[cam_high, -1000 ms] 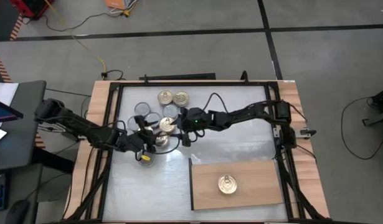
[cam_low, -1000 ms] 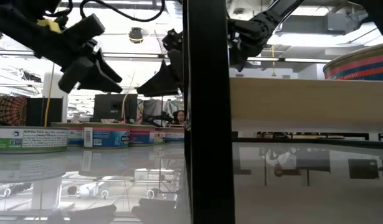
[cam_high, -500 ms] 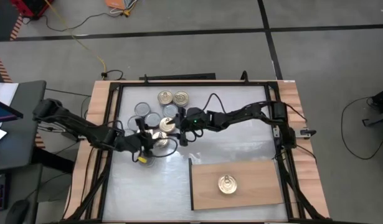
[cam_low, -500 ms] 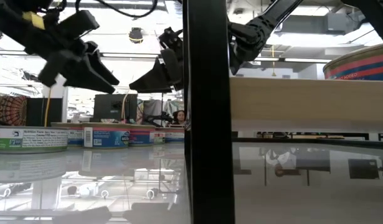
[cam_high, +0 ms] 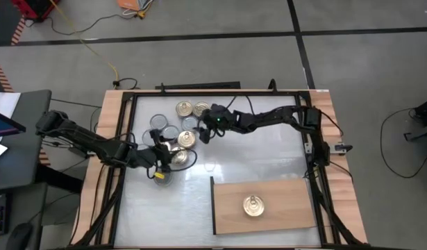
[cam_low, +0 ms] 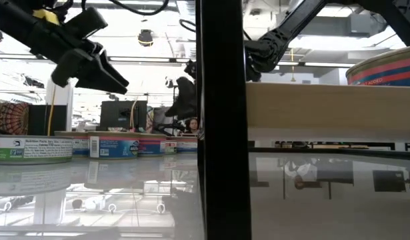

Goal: Stack canned seafood by type on shelf
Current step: Stack the blue pink tuna can on top of the blue pink tuna can on the shelf

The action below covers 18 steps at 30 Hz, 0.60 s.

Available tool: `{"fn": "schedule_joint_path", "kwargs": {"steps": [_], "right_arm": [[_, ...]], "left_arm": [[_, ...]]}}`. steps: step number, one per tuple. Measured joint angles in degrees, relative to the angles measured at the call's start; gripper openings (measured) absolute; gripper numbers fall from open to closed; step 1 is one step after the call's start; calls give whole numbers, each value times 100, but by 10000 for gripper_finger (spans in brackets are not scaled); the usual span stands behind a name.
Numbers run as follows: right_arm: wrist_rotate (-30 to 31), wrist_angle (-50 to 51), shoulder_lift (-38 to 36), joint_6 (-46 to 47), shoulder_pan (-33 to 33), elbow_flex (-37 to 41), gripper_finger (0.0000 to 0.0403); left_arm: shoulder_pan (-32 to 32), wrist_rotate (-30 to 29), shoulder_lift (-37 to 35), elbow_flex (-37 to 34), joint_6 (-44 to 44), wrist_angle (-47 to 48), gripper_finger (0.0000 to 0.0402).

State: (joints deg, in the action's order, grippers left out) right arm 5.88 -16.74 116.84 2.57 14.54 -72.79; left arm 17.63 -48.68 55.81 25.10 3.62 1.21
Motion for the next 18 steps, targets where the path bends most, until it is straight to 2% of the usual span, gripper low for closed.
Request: {"fn": "schedule_joint_path", "kwargs": {"steps": [6, 14, 18], "right_arm": [[903, 277, 0, 29, 142, 0, 286], [1675, 211, 66, 204, 313, 0, 286], [1765, 33, 71, 150, 313, 0, 286]], "left_arm": [[0, -491, 0, 0, -76, 73, 228], [0, -435, 0, 0, -87, 68, 228], [0, -414, 0, 0, -87, 64, 228]]}}
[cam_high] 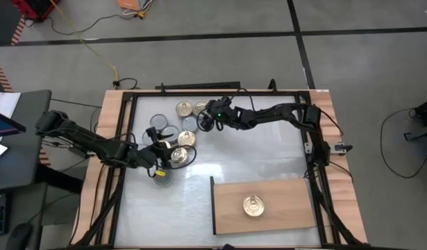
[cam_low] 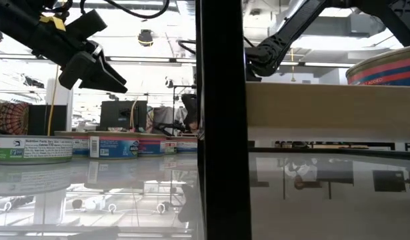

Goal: Stack canned seafood by type on shelf
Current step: Stack the blue pink tuna can on top of the blue pink tuna can on the shelf

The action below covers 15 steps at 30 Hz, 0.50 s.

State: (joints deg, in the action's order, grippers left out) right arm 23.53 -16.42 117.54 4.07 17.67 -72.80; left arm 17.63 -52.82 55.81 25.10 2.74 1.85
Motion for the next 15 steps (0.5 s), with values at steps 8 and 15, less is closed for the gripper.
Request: {"fn": "schedule_joint_path", "kwargs": {"steps": [8, 15], "right_arm": [[385, 191, 371, -48, -50, -28, 286], [443, 1261, 128, 68, -153, -40, 286]], "left_arm": [[0, 54, 0, 0, 0, -6, 228], [0, 96, 2, 0, 28, -2, 228]]}}
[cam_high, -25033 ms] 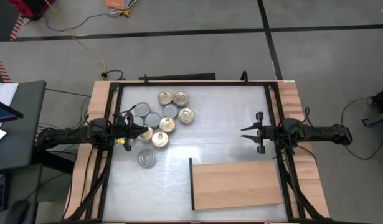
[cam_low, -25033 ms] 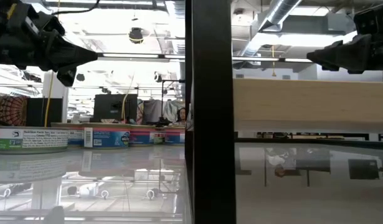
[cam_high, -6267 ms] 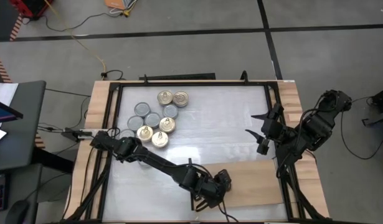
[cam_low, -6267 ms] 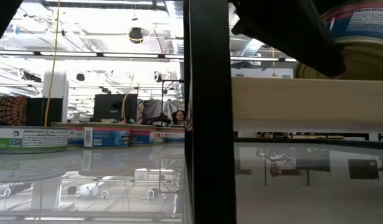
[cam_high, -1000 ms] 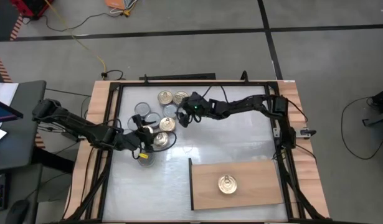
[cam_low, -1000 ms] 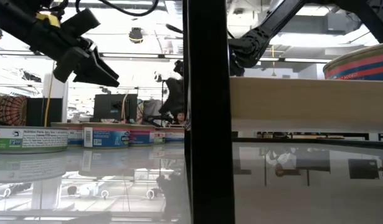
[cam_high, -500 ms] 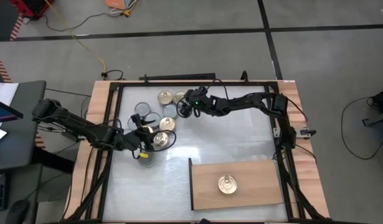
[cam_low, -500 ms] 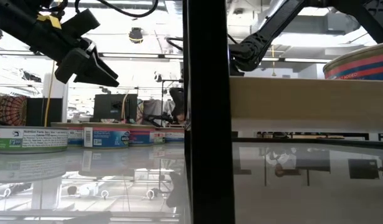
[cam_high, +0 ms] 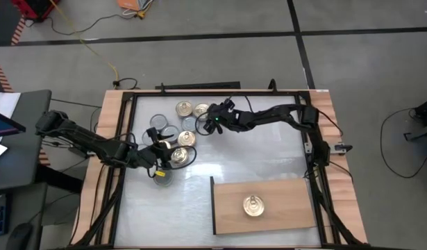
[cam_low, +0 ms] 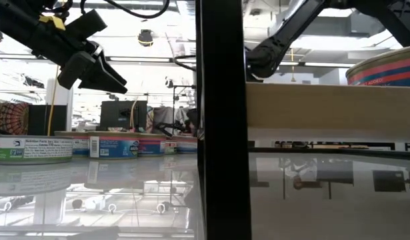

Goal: Stack canned seafood by type on shelf
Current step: Stack the blue pink tuna can on top of the blue pink tuna can on the shelf

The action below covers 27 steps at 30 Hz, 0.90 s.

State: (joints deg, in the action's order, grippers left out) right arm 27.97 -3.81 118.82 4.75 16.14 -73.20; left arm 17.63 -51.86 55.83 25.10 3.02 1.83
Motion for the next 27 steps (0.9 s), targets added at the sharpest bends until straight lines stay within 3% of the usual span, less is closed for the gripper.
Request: {"fn": "schedule_joint_path", "kwargs": {"steps": [15, 27], "right_arm": [[-42, 2326, -297, 470, -235, 23, 286], [-46, 3221, -1616, 428, -456, 27, 286]], "left_arm": [[0, 61, 0, 0, -70, 12, 228], [0, 206, -2, 0, -129, 21, 228]]}}
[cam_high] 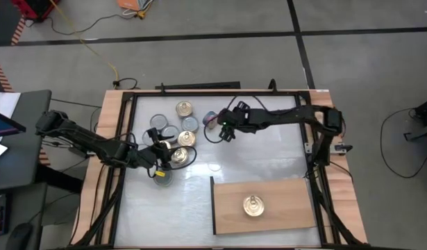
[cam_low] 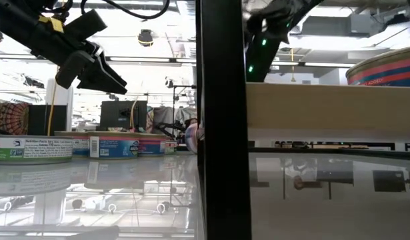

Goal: Stack canned seafood by type on shelf
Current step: Stack the blue pink tuna can on top of the blue pink tuna can on the shelf

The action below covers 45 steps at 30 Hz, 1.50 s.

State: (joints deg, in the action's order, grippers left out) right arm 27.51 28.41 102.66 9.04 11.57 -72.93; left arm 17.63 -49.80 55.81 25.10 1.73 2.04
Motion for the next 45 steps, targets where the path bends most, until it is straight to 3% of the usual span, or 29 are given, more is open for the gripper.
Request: {"fn": "schedule_joint_path", "kwargs": {"steps": [8, 19, 29, 45], "right_arm": [[-2, -136, -401, -60, -398, 7, 286], [-70, -2175, -635, -198, -512, 1399, 286], [-70, -2651, -641, -789, -704, 1408, 286], [-365, -2784, -640, -995, -737, 1246, 287]], "left_arm": [[3, 28, 2, 0, -86, 4, 228], [7, 257, 0, 0, -137, -2, 228], [7, 257, 0, 0, -137, -20, 228], [7, 255, 0, 0, -137, -26, 228]]}}
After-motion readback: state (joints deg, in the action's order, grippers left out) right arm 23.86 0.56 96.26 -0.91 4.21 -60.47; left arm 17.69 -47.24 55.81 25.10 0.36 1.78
